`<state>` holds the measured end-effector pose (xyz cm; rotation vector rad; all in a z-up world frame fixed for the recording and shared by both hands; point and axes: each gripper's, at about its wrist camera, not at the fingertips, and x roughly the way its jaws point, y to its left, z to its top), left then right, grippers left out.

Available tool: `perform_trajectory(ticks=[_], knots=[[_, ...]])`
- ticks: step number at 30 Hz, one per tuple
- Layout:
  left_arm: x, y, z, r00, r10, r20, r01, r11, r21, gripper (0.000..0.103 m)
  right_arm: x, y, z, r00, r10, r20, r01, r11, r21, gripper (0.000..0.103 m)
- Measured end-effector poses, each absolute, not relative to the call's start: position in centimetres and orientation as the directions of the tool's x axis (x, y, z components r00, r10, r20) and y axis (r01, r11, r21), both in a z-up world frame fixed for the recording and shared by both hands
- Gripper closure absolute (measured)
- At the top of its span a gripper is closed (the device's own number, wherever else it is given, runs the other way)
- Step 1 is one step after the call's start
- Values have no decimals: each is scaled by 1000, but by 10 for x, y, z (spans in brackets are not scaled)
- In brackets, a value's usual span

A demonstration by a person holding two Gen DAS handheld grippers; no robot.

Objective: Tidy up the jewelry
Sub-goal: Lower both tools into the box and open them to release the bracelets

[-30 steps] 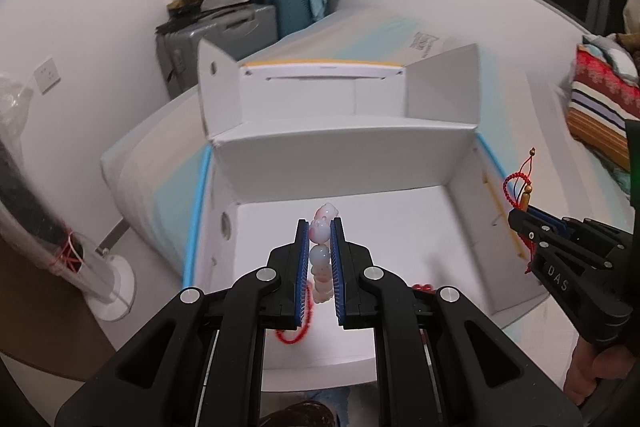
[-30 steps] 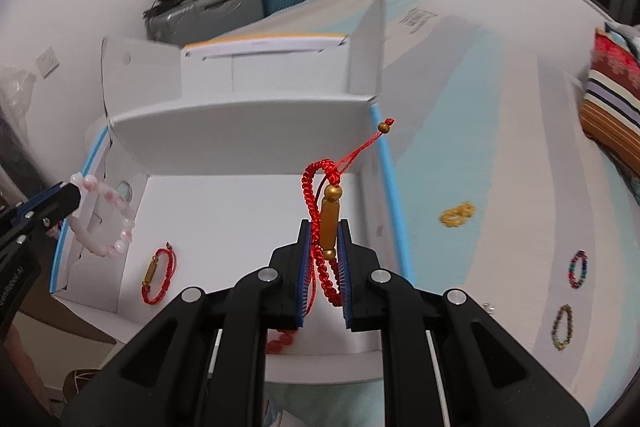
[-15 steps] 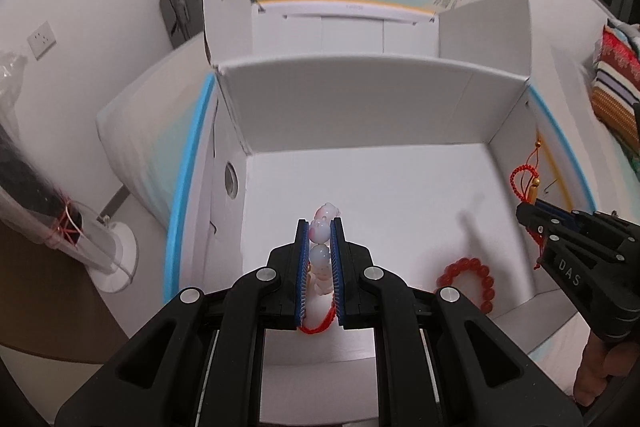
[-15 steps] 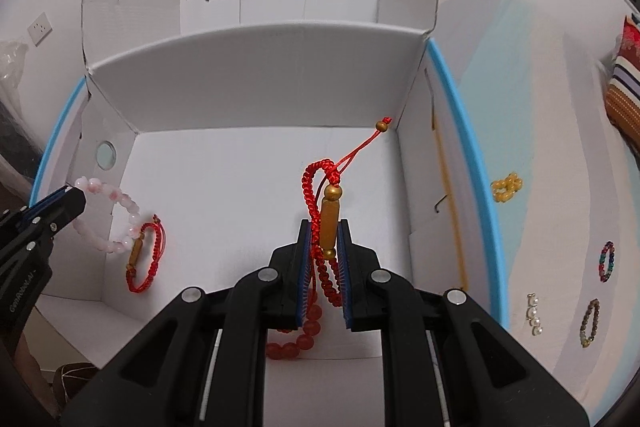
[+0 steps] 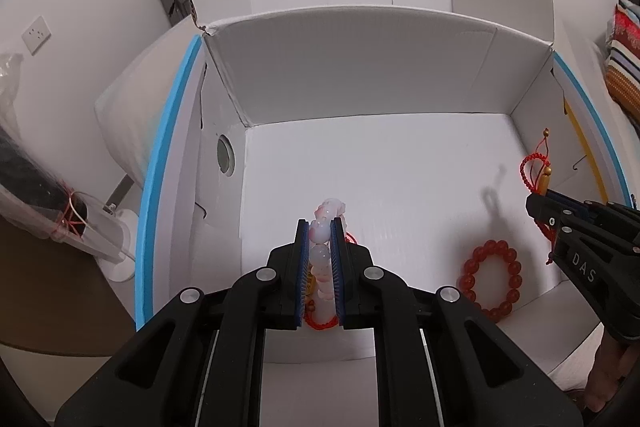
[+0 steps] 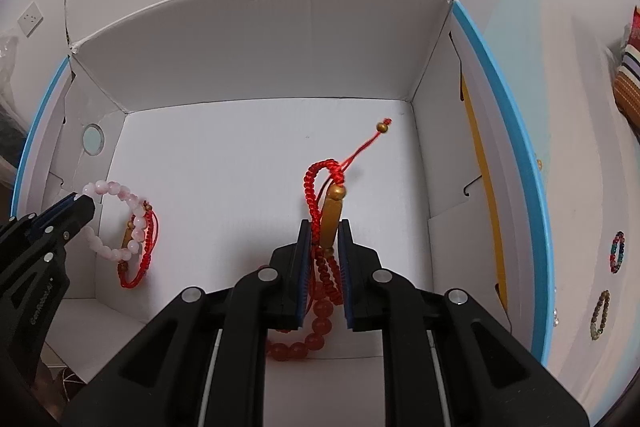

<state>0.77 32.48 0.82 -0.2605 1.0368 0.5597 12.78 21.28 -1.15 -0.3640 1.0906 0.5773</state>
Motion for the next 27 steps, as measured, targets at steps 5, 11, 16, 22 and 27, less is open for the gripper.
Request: perform_trajectory(ticks=[5,11,16,22,27], knots=[[9,327,8,381,319,-868,-566,822,54,89,129,212,-10,338,270,-902,-602,798,13,85],[6,327,18,387,343,-856,-581,811,63,72,127,208,-2,346,307,-887,-604,796,39,55],[0,326,33,408,365,-837,-596,801,60,52,124,202,12,367,340,-866,-604,795,56,38],[-9,320,53,440,410,-799,-617,785,63,23,114,191,34,442,358,-823,-603,797,23,22],[-11,308,69,479,418,-772,-610,791,50,9,109,175,51,480,374,-793,-601,799,14,16]])
